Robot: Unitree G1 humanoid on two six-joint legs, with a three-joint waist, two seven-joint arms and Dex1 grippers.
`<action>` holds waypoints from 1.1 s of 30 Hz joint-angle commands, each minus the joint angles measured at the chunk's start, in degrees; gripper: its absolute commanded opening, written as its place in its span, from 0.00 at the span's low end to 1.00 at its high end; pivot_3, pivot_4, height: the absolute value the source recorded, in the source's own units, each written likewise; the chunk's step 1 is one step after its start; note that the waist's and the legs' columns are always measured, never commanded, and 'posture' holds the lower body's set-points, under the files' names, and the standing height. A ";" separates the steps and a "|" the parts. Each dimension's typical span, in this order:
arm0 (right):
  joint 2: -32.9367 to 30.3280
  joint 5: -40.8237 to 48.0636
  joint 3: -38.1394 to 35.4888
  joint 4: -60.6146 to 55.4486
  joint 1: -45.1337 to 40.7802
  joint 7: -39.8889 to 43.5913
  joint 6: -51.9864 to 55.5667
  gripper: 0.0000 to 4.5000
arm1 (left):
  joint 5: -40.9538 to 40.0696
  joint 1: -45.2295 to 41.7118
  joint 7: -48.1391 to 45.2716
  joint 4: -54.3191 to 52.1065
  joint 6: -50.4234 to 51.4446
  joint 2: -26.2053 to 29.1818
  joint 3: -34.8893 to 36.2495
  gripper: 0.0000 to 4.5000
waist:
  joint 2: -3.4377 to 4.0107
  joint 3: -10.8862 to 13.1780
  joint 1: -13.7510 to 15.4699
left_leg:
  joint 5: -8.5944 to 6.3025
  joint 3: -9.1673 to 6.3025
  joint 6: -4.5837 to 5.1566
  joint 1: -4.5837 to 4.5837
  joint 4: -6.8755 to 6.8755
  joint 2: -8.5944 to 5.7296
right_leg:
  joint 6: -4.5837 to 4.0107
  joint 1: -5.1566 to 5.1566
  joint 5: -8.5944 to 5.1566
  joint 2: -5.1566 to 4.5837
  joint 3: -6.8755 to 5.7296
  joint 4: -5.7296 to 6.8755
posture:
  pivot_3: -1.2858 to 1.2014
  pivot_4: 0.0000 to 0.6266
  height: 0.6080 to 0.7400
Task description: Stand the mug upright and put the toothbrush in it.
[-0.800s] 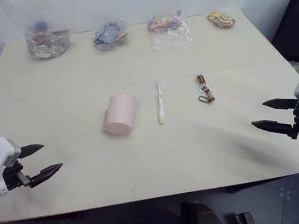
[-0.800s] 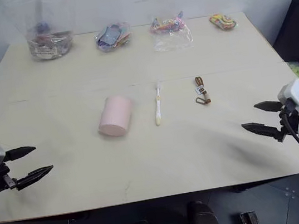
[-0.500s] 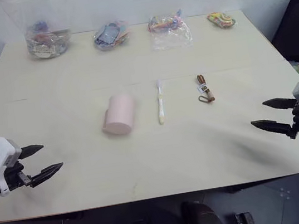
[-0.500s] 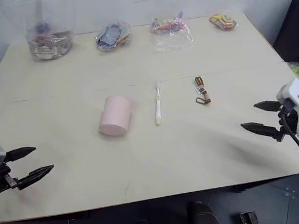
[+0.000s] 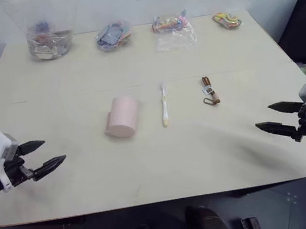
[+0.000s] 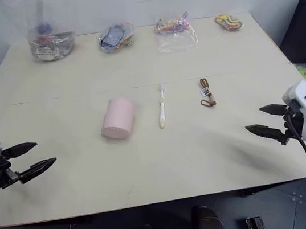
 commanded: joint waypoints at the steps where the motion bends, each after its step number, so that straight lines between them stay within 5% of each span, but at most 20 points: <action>1: 0.90 1.48 -2.60 -2.96 -0.68 -2.98 1.71 0.99 | -5.00 -3.41 1.58 -4.16 4.32 -0.57 0.36 1.00 | 0.00 0.00 0.03 | 0.00 0.00 0.00 0.00 0.00 0.00 | 0.00 0.00 0.00 -0.01 0.01 0.00 | 0.52 0.24 1.00; 5: 2.11 2.79 -1.37 -6.56 -3.42 -7.26 5.07 0.99 | -11.11 -8.31 2.41 -8.23 10.10 -0.40 -0.71 1.00 | 0.00 0.00 0.00 | 0.02 -0.01 -0.03 0.00 0.05 0.00 | 0.01 0.00 0.01 0.00 0.02 0.04 | 0.52 0.24 1.00; 12: 14.17 0.62 8.57 -2.86 -25.88 -27.82 20.18 0.99 | -21.90 -29.46 4.86 -14.16 20.15 -2.65 -13.72 1.00 | 0.00 0.00 -0.23 | 0.05 -0.03 -0.11 0.02 0.34 -0.04 | 0.06 0.02 0.04 0.00 0.09 0.28 | 0.52 0.24 1.00; 19: 25.24 -10.37 16.49 15.28 -39.62 -41.10 20.23 0.99 | -14.81 -38.80 -1.55 -12.79 14.89 -4.16 -28.74 1.00 | 0.04 0.02 -0.37 | 0.08 0.36 -0.19 -0.13 0.22 -0.23 | 0.00 -0.06 0.00 0.19 -0.05 0.17 | 0.52 0.24 1.00; 24: 29.17 -15.51 17.82 27.40 -42.21 -43.59 13.21 0.99 | -12.08 -41.97 -2.25 -9.73 12.09 -6.66 -31.37 1.00 | 0.04 0.02 -0.27 | 0.08 0.32 -0.19 -0.23 0.28 -0.23 | 0.01 -0.05 0.00 0.18 -0.08 0.14 | 0.52 0.24 1.00; 28: 31.82 -16.79 18.23 29.86 -41.77 -43.27 11.12 0.80 | -11.05 -42.59 -2.53 -8.95 11.62 -7.79 -31.77 1.00 | 0.04 0.02 -1.16 | 0.09 0.35 -0.19 -0.18 0.29 -0.18 | 0.01 -0.04 0.00 0.21 -0.06 0.16 | 0.52 0.24 1.00; 33: 32.68 -17.61 18.06 27.20 -39.86 -42.84 11.47 0.41 | -10.19 -43.04 -2.99 -7.67 11.31 -8.58 -31.68 1.00 | 0.04 0.02 -1.75 | 0.11 0.30 -0.24 -0.16 0.27 -0.10 | 0.01 -0.04 0.00 0.25 -0.08 0.17 | 0.52 0.24 1.00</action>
